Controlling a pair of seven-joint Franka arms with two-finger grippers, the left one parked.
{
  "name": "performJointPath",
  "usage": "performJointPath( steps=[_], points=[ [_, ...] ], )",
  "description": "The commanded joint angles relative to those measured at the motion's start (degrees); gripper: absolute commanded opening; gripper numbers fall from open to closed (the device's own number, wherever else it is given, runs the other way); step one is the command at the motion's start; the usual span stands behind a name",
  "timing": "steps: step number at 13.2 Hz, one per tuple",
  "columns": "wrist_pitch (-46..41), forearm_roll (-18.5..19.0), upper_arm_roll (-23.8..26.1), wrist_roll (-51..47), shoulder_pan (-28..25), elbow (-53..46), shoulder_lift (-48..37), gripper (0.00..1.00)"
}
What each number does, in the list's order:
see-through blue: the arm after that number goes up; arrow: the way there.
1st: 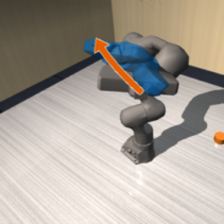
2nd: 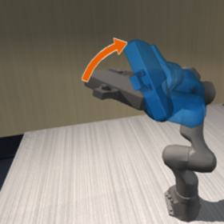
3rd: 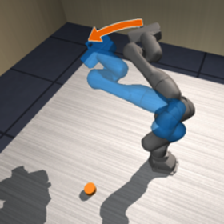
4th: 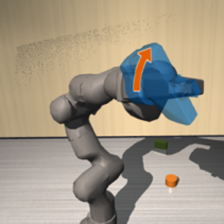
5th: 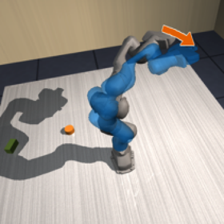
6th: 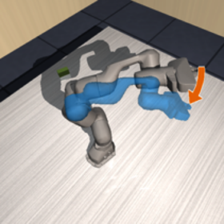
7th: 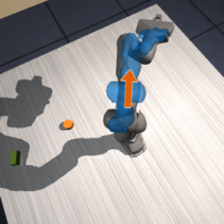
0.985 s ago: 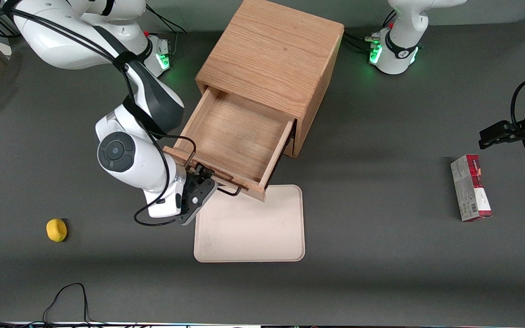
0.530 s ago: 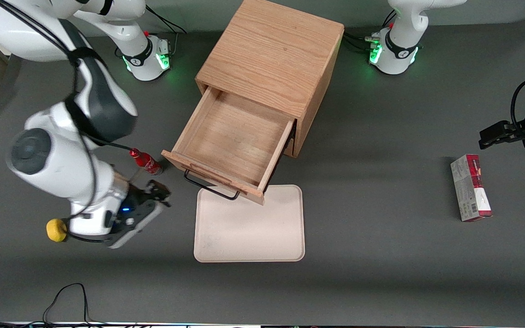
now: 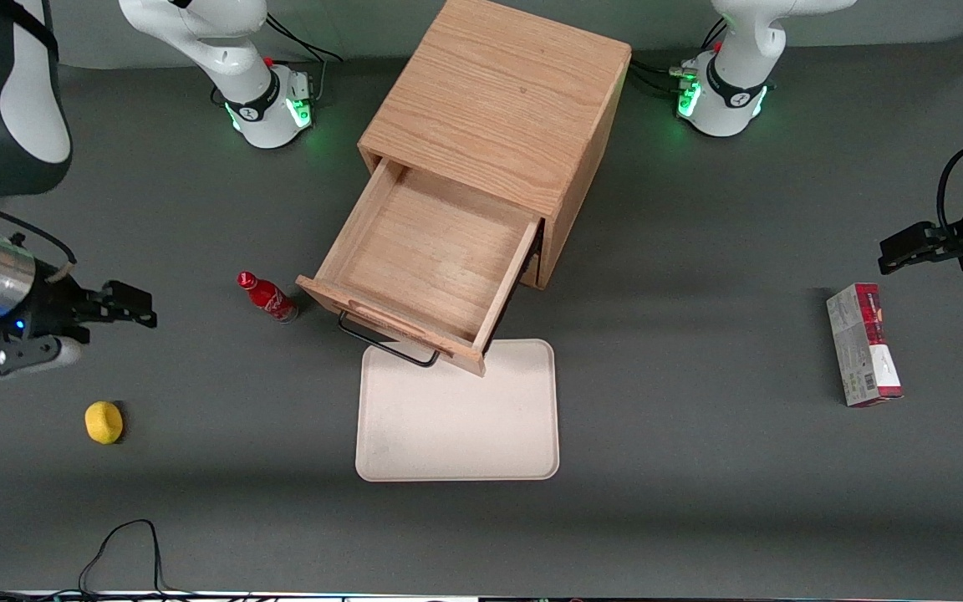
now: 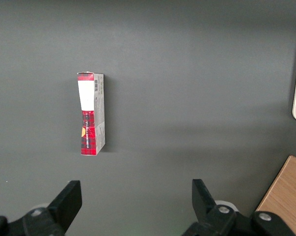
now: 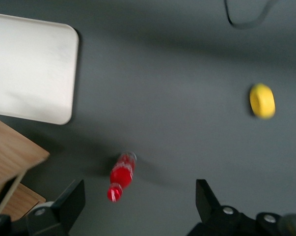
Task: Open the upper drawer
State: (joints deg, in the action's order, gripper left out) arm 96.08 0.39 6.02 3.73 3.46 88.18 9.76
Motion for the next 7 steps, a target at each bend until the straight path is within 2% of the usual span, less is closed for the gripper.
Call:
performJointPath(
  steps=[1, 7],
  points=[
    [5.59, -1.09, -1.19, -7.59, -0.73, 19.70, -15.61, 1.00],
    [4.46, -0.21, -1.27, -7.33, -0.21, 17.56, -15.21, 1.00]
  ],
)
